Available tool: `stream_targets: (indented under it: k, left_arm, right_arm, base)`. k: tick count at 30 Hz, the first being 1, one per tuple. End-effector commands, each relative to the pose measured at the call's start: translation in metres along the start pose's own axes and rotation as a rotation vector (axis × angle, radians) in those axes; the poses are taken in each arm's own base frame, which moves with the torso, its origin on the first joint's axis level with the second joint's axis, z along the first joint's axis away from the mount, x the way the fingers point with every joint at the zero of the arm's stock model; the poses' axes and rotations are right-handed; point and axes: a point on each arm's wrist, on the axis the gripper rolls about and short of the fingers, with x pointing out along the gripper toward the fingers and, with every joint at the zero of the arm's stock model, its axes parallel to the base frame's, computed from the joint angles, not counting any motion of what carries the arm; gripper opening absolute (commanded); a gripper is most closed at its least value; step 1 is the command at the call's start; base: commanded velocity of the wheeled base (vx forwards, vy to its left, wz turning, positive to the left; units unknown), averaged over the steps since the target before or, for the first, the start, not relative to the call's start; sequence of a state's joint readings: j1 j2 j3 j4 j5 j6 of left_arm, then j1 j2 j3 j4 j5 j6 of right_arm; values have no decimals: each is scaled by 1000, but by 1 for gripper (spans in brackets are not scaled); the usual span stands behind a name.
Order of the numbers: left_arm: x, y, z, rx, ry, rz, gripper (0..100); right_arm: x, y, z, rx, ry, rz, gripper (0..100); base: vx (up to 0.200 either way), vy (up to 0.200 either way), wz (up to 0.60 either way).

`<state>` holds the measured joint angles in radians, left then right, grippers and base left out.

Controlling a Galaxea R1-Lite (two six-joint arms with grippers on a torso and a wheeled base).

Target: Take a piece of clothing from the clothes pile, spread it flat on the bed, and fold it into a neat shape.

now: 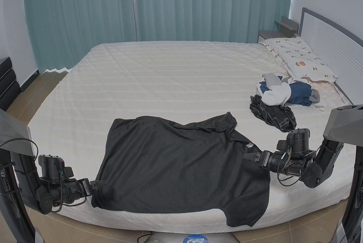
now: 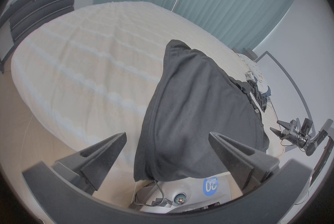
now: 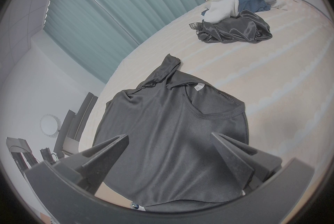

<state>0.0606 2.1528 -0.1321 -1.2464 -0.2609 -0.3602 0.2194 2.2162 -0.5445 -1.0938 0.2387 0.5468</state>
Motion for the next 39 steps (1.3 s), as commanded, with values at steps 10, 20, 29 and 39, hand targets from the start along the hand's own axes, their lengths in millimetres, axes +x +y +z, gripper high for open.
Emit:
stream_targets:
  k: [10, 20, 29, 39]
  left_arm:
    - [8, 14, -4, -45, 33, 26, 100]
    - [12, 15, -6, -47, 47, 28, 100]
    - [23, 1, -10, -130, 67, 4, 100]
    - [26, -1, -6, -166, 51, -4, 100]
  right_arm:
    - [4, 4, 9, 18, -36, 12, 100]
    - [29, -1, 19, 48, -112, -54, 100]
    - [77, -11, 37, 177, -152, -157, 100]
    - [94, -4, 52, 256, -139, -151, 100]
  base:
    - [0, 200, 0]
    - [0, 100, 0]
    - [0, 0, 0]
    - [0, 0, 0]
